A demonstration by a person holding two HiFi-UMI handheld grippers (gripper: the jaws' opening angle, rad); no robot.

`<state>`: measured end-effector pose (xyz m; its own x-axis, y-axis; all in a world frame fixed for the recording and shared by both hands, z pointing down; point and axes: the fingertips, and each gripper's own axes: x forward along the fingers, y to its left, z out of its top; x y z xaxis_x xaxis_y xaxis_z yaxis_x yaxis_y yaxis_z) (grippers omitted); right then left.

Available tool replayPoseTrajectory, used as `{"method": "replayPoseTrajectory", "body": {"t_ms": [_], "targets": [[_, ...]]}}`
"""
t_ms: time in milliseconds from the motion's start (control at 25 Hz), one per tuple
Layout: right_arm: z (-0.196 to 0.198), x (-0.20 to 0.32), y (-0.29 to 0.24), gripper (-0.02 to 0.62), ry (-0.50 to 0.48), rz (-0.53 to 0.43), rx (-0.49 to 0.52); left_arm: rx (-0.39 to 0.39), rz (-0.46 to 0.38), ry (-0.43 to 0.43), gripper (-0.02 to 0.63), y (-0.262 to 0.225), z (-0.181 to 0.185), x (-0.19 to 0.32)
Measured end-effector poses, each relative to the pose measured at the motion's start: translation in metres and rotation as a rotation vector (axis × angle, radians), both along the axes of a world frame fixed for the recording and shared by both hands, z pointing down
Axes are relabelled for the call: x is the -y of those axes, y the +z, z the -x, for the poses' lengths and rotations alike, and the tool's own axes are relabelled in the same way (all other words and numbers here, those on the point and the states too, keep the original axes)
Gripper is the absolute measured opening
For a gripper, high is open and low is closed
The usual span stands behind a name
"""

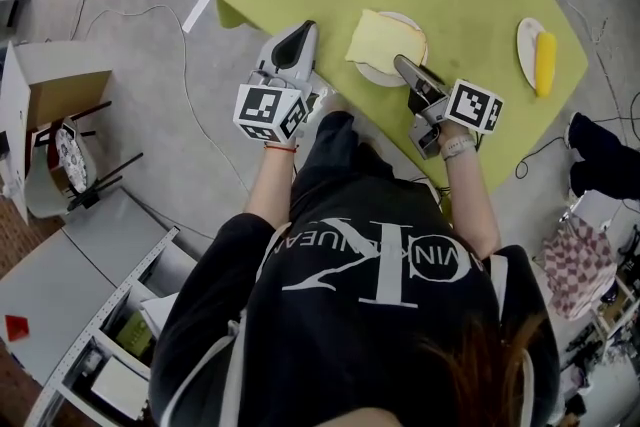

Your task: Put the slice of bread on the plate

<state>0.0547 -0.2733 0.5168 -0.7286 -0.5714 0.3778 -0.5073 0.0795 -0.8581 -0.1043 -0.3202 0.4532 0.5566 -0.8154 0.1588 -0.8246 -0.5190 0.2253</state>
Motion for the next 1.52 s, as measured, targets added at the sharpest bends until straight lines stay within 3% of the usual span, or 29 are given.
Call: {"method": "replayPoseTrajectory", "body": {"t_ms": [240,440,800,1280,1440,1520], "targets": [[0.0,-0.002,0.005,0.141,-0.029,-0.007,-0.088,-0.002,0.007,0.011,0.009,0.002,-0.001,0.003],[-0.002,-0.008,0.013,0.214,-0.11,-0.05,-0.29,-0.014,0.008,0.019,0.009,0.002,-0.006,0.006],[-0.013,-0.007,0.012,0.337,-0.198,-0.139,-0.54,-0.012,0.0,0.019,0.009,-0.002,-0.011,0.004],[-0.026,-0.01,0.007,0.357,-0.181,-0.176,-0.546,-0.009,-0.01,-0.008,0.009,-0.006,-0.008,-0.013],[-0.028,-0.011,-0.003,0.328,-0.171,-0.225,-0.541,-0.005,-0.024,-0.008,0.009,-0.012,-0.007,-0.018],[-0.03,-0.012,-0.009,0.277,-0.166,-0.263,-0.548,-0.004,-0.03,-0.008,0.009,-0.014,-0.007,-0.021]]}}
